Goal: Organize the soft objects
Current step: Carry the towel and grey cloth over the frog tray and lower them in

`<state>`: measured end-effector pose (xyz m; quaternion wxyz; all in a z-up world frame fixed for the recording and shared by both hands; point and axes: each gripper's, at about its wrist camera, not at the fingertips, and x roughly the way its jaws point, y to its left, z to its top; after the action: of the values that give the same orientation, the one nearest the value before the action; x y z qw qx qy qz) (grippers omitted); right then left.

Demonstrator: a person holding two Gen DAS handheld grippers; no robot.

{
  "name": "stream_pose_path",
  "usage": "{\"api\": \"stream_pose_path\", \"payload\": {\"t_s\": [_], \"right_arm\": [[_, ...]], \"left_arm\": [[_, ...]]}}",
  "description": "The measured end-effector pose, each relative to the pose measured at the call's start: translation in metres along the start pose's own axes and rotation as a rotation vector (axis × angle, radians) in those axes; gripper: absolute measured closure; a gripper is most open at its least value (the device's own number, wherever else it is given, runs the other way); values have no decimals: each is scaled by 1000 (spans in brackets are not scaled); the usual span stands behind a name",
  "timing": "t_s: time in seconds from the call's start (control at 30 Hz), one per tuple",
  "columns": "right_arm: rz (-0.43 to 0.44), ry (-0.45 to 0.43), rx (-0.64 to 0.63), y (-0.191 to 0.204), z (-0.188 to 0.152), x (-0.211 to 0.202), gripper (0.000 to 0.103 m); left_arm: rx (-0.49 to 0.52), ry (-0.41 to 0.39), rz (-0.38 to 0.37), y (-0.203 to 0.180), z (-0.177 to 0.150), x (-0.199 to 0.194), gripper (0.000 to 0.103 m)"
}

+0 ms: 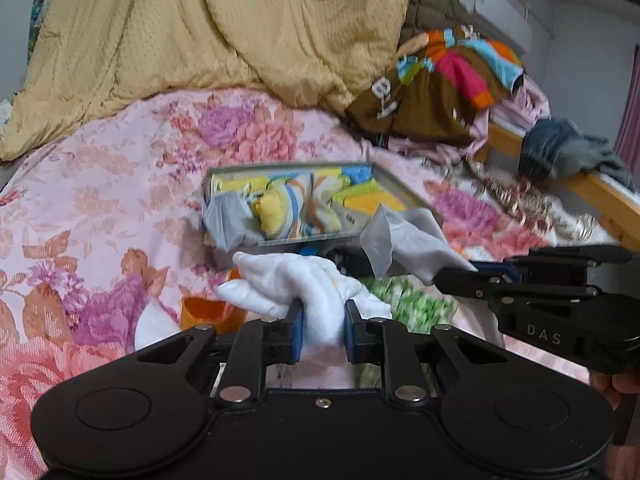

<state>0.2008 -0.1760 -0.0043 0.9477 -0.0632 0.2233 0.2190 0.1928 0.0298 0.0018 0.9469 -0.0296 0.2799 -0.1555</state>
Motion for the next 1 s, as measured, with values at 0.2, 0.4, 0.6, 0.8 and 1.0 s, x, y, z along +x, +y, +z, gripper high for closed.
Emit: {"api": "stream_pose_path", "payload": {"t_s": [0.2,0.4,0.6,0.8,1.0], "right_arm": [[-4,-51,38,-10,5,-4,93],[-19,-85,55,-16,10,-2,93],[-50,-133,17,-22,22,7,93],[-69,-146,-10,-32,38,23,93],[-109,-165,-8,-59,53,47,93]], "left_arm": [[-22,-92,-30,0,8,-7,82],[-62,-174,-32,4,11,-10,82],[-84,-258,-24,13,24,-3,82],[-102,-300,-30,14,48,24,82],[-77,-301,-48,2,66,67,82]]}}
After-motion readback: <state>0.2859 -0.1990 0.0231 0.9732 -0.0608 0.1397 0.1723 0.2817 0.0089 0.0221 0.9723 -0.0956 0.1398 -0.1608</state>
